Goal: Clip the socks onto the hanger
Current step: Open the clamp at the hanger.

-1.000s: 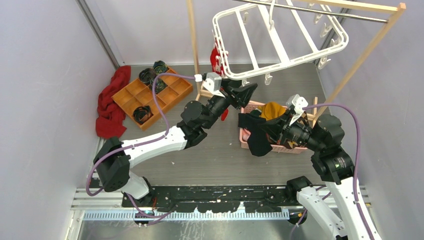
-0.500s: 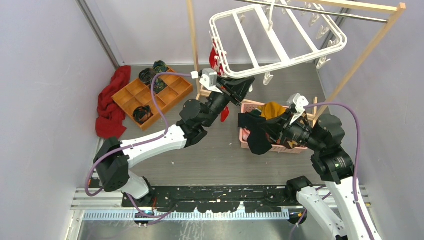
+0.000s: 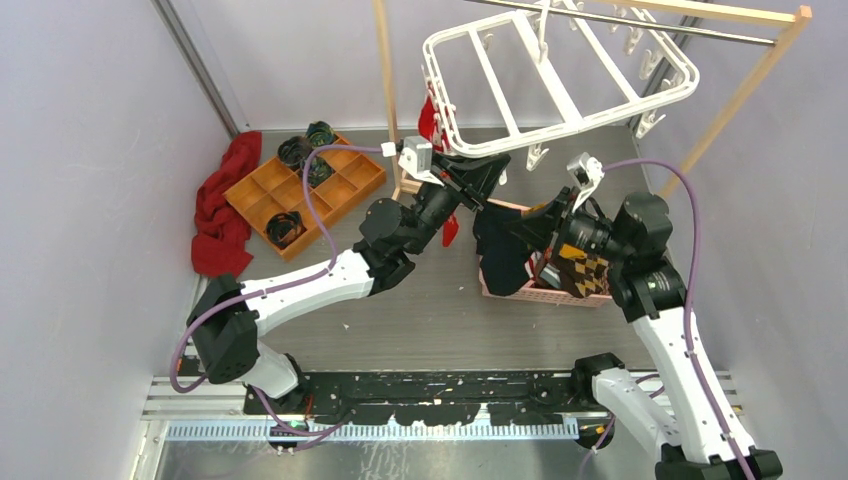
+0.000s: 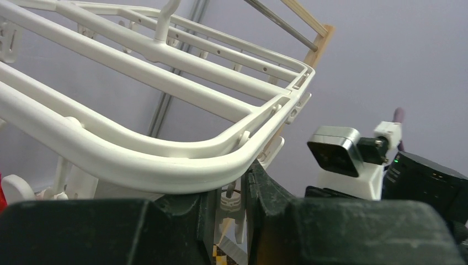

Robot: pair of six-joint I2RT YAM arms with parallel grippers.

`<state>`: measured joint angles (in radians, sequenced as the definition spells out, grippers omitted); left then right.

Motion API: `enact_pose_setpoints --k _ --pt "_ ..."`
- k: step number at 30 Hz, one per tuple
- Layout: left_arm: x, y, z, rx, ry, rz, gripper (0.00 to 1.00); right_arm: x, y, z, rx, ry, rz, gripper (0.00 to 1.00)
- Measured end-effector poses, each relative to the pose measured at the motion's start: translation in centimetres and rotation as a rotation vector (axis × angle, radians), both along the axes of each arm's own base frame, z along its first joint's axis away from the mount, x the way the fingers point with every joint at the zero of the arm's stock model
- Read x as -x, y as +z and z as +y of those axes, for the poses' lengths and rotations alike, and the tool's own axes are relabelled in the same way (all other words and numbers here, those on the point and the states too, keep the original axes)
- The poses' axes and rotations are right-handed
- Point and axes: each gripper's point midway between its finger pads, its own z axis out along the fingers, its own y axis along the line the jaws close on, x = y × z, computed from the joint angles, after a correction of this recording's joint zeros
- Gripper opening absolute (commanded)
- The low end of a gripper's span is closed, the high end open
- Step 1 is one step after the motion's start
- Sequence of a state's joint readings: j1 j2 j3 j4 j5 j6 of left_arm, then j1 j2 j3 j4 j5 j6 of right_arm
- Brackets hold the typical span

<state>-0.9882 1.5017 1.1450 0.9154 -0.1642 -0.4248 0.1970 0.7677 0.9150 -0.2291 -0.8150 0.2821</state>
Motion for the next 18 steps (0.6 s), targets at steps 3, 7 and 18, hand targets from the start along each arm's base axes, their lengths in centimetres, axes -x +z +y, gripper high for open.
enact_pose_setpoints --k 3,7,18 --pt "0.1 0.1 0.0 0.009 -0.008 0.007 0.05 -1.1 0.1 -0.1 -0.026 0.009 0.024 0.01" --pt "0.1 0.1 0.0 0.013 -0.015 0.008 0.05 -1.8 0.9 -0.1 -0.049 0.032 0.021 0.01" --pt "0.0 0.5 0.2 0.036 -0.026 0.007 0.05 -1.5 3.3 0.1 -0.069 0.082 -0.068 0.01"
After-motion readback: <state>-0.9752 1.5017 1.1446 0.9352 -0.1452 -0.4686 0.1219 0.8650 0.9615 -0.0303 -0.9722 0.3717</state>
